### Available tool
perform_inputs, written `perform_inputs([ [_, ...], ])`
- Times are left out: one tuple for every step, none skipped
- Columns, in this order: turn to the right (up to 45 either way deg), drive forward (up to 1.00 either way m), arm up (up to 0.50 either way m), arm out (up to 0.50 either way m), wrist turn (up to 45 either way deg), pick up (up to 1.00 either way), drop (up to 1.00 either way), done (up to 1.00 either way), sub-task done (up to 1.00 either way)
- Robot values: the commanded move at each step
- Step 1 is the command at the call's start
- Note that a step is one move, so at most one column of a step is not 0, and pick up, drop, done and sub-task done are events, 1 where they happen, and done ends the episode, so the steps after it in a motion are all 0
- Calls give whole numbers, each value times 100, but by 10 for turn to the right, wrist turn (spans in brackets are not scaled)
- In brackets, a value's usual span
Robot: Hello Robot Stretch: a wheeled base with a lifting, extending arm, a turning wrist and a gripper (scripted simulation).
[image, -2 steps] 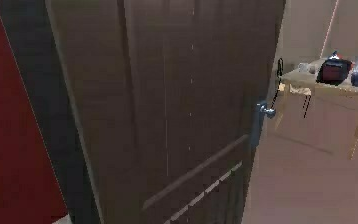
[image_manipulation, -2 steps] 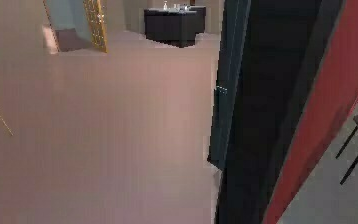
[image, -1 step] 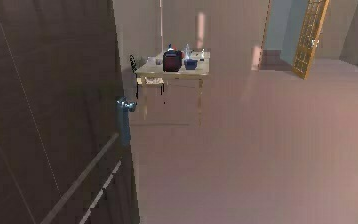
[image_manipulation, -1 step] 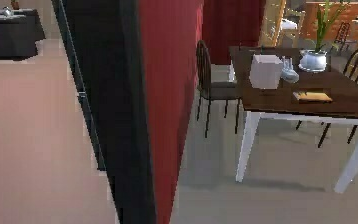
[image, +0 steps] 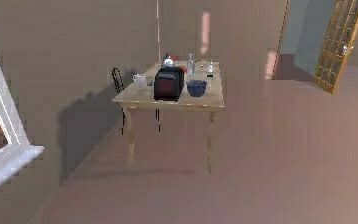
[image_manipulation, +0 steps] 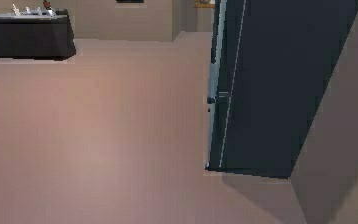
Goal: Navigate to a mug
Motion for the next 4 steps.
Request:
perform_inputs([
  [60, 0, 0, 0, 0, 0, 0, 0, 0],
  [0, 25, 0, 0, 0, 0, 0, 0, 0],
  [-270, 0, 0, 0, 0, 0, 0, 0, 0],
  [0, 100, 0, 0, 0, 0, 0, 0, 0],
])
